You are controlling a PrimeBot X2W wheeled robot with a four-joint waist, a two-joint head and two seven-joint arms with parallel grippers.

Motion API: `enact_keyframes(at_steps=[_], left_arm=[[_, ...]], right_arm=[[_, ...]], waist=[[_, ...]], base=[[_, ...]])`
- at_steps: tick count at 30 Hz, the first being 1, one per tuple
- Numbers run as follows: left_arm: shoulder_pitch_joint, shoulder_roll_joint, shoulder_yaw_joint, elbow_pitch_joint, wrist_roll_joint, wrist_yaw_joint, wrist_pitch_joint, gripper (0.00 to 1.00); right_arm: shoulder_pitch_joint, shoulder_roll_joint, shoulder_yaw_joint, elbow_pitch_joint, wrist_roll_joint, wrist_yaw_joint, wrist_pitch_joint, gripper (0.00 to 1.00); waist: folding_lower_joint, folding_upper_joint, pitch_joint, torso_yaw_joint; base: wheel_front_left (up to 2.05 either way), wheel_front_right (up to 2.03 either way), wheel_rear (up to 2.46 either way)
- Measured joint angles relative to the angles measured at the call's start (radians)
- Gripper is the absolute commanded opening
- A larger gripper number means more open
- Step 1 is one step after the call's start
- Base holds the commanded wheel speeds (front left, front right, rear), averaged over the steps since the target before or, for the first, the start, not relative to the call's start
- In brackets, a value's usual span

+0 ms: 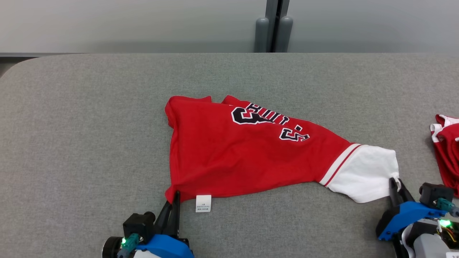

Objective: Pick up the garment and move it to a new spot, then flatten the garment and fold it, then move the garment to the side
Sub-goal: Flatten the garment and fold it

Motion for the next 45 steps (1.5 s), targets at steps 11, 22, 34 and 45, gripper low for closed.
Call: enact_keyframes(at_steps=[11, 22, 34, 45], left_arm=[[-0.115, 0.01, 0.162, -0.256, 0.075, -0.027, 0.0, 0.0], [-0.444, 0.167, 0.24, -0.385, 0.158, -0.07, 0.019, 0.0], [-0.78, 0.226, 0.189, -0.248, 0.242, -0.056, 0.103, 0.0], [-1.044, 0.188, 0.194, -0.002, 0.282, 0.038, 0.004, 0.0]], right_arm=[[-0.061, -0.019, 0.159, -0.458, 0.372, 0.0, 0.008, 0.0], [-0.274, -0.216, 0.211, -0.741, 0.535, 0.0, 0.037, 0.0], [-0.617, -0.277, 0.273, -0.616, 0.447, 0.0, 0.097, 0.0], [-0.985, -0.232, 0.231, -0.39, 0.282, 0.0, 0.01, 0.0]], waist=[[0.0002, 0.0002, -0.047, -0.036], [-0.0002, -0.0002, -0.141, -0.046], [0.0004, 0.0, 0.037, -0.056], [0.0004, 0.0002, 0.227, -0.036]], base=[[0.0, 0.0, 0.0], [0.0, 0.0, 0.0], [0.0, 0.0, 0.0], [0.0, 0.0, 0.0]])
